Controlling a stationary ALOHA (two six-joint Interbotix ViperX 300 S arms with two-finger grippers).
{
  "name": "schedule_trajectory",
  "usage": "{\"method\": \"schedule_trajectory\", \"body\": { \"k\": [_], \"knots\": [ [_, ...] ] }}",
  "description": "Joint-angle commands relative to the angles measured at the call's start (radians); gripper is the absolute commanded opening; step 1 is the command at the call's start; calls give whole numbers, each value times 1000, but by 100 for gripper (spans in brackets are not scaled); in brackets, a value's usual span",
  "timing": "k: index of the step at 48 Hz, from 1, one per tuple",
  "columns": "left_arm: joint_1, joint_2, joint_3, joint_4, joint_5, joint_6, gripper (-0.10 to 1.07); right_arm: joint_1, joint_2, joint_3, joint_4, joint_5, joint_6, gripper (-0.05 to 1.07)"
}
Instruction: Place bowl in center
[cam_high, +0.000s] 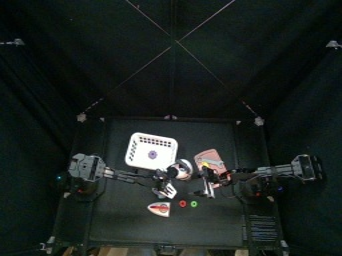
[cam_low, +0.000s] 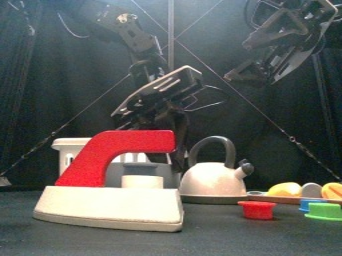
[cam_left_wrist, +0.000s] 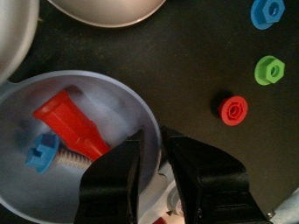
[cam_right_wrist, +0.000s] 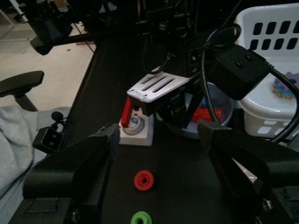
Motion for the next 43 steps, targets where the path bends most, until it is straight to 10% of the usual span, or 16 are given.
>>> {"method": "schedule_trajectory", "body": {
  "k": [1, 43],
  "knots": [
    [5, -29, -26, 8, -6, 2, 66, 2, -14, -8, 2, -8, -2, 100],
    [-3, -193, 5, 112, -17, 2, 65, -6, -14, -3, -5, -3, -2, 100]
  ]
}}
